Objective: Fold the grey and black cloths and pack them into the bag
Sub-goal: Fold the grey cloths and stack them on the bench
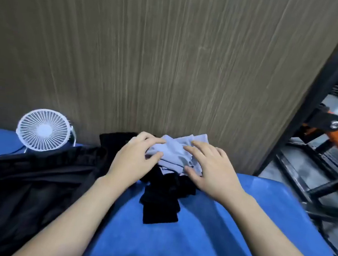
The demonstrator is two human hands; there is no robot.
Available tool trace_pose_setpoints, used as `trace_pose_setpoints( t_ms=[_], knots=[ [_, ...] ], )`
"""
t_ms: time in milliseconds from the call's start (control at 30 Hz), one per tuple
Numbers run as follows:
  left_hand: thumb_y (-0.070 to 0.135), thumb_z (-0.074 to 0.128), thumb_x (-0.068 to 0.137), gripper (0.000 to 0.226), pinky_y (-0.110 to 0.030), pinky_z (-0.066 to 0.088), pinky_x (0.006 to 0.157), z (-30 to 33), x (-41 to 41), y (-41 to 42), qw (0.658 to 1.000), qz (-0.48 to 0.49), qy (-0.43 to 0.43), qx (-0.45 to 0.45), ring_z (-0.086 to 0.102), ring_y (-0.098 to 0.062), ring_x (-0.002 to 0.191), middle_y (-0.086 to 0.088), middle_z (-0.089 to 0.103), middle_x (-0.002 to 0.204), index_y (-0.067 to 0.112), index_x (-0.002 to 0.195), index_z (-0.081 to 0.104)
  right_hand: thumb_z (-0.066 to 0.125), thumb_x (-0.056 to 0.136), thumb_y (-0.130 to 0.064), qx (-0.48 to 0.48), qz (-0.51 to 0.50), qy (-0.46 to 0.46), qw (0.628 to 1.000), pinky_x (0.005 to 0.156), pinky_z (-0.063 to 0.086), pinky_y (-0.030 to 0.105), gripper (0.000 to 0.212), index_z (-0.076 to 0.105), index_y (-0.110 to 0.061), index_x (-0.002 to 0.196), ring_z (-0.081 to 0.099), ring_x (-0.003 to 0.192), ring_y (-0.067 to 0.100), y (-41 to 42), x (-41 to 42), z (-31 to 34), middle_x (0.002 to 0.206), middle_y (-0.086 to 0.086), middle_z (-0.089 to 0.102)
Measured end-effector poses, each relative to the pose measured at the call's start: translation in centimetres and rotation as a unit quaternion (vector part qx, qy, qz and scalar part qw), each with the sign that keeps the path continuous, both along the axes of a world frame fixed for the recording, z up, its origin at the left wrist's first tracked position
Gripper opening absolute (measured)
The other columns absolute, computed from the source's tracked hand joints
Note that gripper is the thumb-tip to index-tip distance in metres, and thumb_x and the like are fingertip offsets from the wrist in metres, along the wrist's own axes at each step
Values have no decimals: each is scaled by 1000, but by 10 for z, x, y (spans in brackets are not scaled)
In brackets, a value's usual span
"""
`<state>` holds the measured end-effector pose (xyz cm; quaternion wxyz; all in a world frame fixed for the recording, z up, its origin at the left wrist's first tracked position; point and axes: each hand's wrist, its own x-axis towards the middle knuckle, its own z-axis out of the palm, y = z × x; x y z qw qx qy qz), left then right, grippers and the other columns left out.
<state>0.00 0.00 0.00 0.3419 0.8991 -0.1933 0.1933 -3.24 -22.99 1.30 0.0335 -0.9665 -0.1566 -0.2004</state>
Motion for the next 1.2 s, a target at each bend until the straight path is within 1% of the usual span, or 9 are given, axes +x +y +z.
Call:
trace_pose_setpoints(
  t_ms=[200,400,533,633,767,900,967,1100,1200],
  knots=[
    [34,65,90,43,-31,48,86,-26,28,-2,993,51,96,42,57,-12,101,12,54,117,37,132,57,58,93,-45,62,-2,51,997,78,36,30,37,62,-29,126,56,114,15,16,29,-27,126,-13,60],
    [30,68,92,37,-27,44,72,-43,31,-1,985,80,152,-2,54,-8,86,9,52,107,32,128,59,62,92,-37,82,-23,42,996,68,35,28,27,65,-31,118,55,108,13,29,30,-29,115,-13,60],
    [24,64,94,13,-26,47,68,-40,24,-3,988,82,115,-67,55,-7,81,10,52,99,35,101,67,62,88,-16,74,-41,-26,996,58,30,28,10,71,-20,92,62,82,23,34,24,-28,88,-4,67],
    [23,63,95,9,-16,42,73,-31,17,-6,990,82,34,-111,51,-8,93,9,49,100,30,97,69,63,82,-11,81,-36,-104,991,60,41,35,4,65,-13,79,59,72,28,33,17,-21,73,0,62],
    [21,57,98,6,-24,45,86,-9,-2,-17,975,34,4,-221,56,-10,102,8,55,105,25,95,59,59,83,-12,151,-16,-183,971,67,44,37,1,59,-11,84,54,70,23,39,-5,-1,72,0,59],
    [21,47,103,4,-27,45,75,3,-29,-26,957,-2,32,-287,60,-9,92,5,63,97,21,99,47,52,86,-9,196,5,-261,945,61,29,25,7,57,-11,89,45,60,19,46,-36,16,62,-3,51],
    [18,44,104,4,-28,44,69,6,-46,-33,957,-17,15,-288,58,-6,81,5,62,89,18,100,45,47,86,-11,218,12,-279,935,60,25,23,14,53,-17,97,42,58,17,46,-52,24,63,-8,46],
    [12,47,102,6,-41,41,66,10,-73,-44,968,-41,-28,-246,52,-16,67,7,54,73,15,100,43,45,90,-13,291,55,-254,921,57,43,28,25,48,-26,112,52,65,14,38,-88,40,88,-7,57],
    [18,55,101,16,-40,47,72,6,-85,-44,974,-80,-34,-209,59,-15,79,15,56,82,26,104,41,50,94,4,347,87,-230,905,69,45,19,36,52,-26,113,56,81,6,25,-106,51,96,-5,59]
  ],
)
